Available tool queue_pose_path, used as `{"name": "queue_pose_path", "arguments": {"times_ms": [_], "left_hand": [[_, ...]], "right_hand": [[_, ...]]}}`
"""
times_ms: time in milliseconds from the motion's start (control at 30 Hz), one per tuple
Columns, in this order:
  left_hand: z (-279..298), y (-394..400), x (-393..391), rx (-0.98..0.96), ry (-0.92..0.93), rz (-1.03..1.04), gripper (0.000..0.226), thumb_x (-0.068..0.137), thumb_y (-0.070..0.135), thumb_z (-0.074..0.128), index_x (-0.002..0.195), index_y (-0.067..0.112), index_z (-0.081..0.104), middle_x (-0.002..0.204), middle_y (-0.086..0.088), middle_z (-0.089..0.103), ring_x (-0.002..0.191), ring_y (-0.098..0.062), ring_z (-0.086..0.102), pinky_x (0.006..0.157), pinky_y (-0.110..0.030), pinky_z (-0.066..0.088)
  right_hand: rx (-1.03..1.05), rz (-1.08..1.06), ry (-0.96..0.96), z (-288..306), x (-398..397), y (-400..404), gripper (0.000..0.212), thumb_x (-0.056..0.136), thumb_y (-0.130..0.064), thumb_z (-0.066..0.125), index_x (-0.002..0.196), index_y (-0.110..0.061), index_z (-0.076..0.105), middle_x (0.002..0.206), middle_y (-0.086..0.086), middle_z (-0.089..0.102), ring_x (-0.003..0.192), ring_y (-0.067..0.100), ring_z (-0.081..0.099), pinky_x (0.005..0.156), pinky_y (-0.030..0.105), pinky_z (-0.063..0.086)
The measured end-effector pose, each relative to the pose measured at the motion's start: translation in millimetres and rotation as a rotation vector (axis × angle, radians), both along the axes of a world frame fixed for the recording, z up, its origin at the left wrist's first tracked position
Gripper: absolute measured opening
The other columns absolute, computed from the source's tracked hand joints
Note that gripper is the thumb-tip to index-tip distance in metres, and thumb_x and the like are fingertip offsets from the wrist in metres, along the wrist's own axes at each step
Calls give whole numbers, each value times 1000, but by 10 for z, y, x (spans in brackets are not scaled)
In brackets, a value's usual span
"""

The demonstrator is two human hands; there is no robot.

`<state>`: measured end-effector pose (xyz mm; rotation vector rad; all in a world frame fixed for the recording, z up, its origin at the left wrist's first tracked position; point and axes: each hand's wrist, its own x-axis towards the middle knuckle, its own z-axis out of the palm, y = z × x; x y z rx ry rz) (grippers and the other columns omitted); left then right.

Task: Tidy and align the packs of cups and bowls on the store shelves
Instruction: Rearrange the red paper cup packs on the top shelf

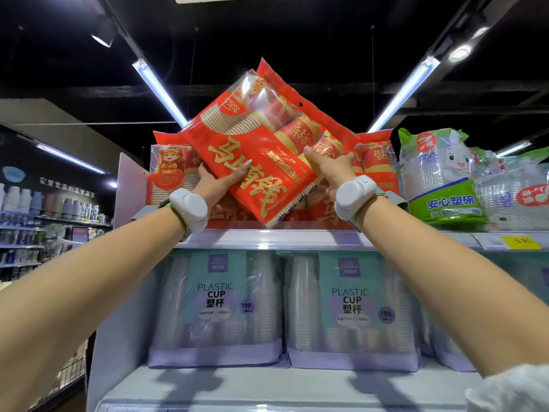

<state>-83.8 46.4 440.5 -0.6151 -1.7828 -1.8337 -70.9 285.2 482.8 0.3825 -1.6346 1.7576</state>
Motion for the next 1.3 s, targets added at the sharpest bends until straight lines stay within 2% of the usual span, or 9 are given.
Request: {"name": "queue_pose_path", "arguments": {"times_ms": [200,367,467,633,833,1033,1133,1233,1300], "left_hand": [[77,-149,72,-117,114,318,156,36,71,84,150,32,-15,155,-12,23,142,-32,29,114,-56,28],[41,-255,100,-155,262,478,131,54,60,84,153,36,1,158,-10,1,146,-31,17,118,-47,23],[74,-308,95,-232,301,548,134,46,74,79,153,34,8,159,-4,3,149,-27,10,121,-46,17],[46,-330,84,-349,209,507,151,34,81,74,153,31,-3,160,-12,14,147,-31,18,118,-51,22],[-55,-336,32,-331,135,485,144,39,71,84,147,45,-7,158,-15,10,144,-38,20,114,-56,29],[-123,-362,43,-328,185,510,147,42,71,82,152,32,-8,157,-16,17,145,-34,23,117,-50,25],[-229,-341,39,-410,295,561,141,43,80,70,152,35,-8,159,-13,9,145,-36,20,117,-52,25],[-249,-346,-7,-518,339,595,134,45,85,59,153,36,-4,160,-2,-7,148,-36,7,117,-58,20],[-245,-372,-28,-585,357,644,133,43,87,57,153,37,-2,160,3,-15,150,-32,-3,119,-56,14]], "right_hand": [[74,-41,7,69,181,27,146,56,-53,82,147,-21,-27,148,11,42,131,28,48,107,52,39],[163,-59,43,123,293,150,130,68,-46,80,150,-24,-18,143,4,44,123,24,52,102,46,43],[258,-94,90,221,407,199,127,60,-50,83,151,-26,-4,145,7,44,125,27,53,100,53,46],[371,-141,183,309,473,179,104,79,-31,76,152,-14,4,143,6,47,123,22,53,64,21,47],[389,-165,220,245,426,83,93,76,-37,77,149,-19,22,140,6,50,123,24,54,100,46,48],[452,-209,242,151,315,-32,69,90,-26,64,148,-16,29,124,-5,51,104,11,55,73,14,47],[495,-189,264,58,246,-17,64,89,-24,65,145,-16,34,126,1,58,113,18,60,83,20,49],[551,-186,303,-60,213,33,82,82,-33,72,148,-24,24,131,1,51,115,15,57,97,29,51],[697,-301,278,-96,185,64,104,73,-44,77,151,-37,10,154,6,24,137,26,36,111,45,38]]}}
